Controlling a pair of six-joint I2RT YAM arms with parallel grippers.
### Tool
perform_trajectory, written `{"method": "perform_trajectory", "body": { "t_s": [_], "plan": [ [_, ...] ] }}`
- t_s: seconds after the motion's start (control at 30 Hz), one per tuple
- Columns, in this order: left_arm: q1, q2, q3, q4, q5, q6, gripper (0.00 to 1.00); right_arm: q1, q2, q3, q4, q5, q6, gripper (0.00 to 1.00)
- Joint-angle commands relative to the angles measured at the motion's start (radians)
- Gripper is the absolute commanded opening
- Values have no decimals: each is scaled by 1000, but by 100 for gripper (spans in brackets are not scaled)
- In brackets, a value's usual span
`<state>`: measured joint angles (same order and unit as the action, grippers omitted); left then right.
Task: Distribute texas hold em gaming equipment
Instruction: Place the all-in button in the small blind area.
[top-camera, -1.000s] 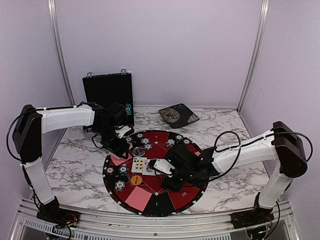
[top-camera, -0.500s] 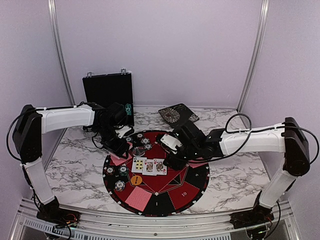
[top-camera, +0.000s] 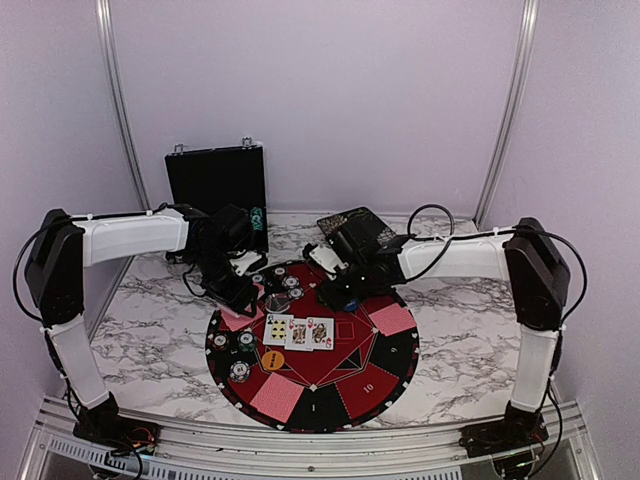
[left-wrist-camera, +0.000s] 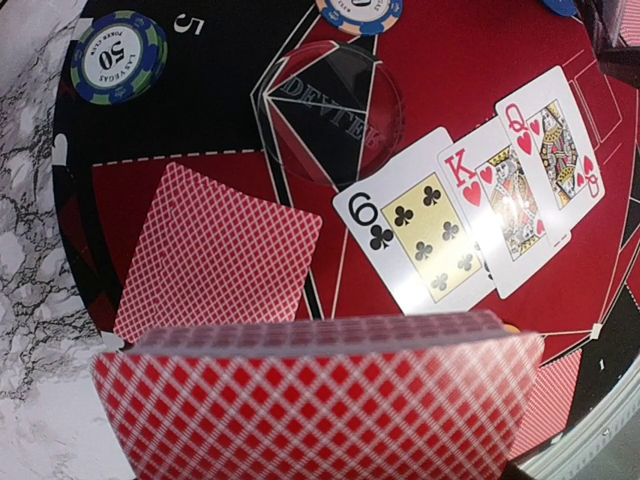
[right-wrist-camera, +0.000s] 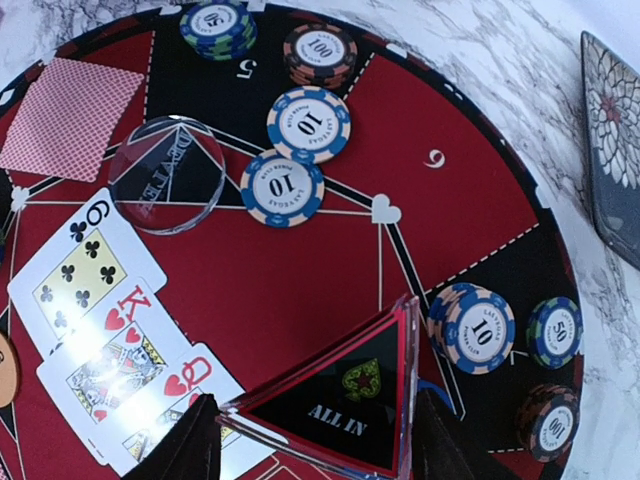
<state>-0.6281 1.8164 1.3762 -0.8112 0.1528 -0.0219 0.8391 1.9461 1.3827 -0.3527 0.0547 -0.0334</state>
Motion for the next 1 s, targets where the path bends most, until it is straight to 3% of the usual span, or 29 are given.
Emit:
{"method": "perform_trajectory", "body": {
  "t_s": [0.0, 0.3, 0.97],
  "plan": [
    [7, -26, -1, 18, 16, 0, 34, -4, 76, 119, -26, -5, 19, 34],
    [10, -31, -8, 18, 15, -1, 34, -30, 216, 256, -74, 2, 112, 34],
    [13, -28, -11, 19, 20, -1, 34, -31, 311, 359, -125, 50, 217, 39]
  ]
}}
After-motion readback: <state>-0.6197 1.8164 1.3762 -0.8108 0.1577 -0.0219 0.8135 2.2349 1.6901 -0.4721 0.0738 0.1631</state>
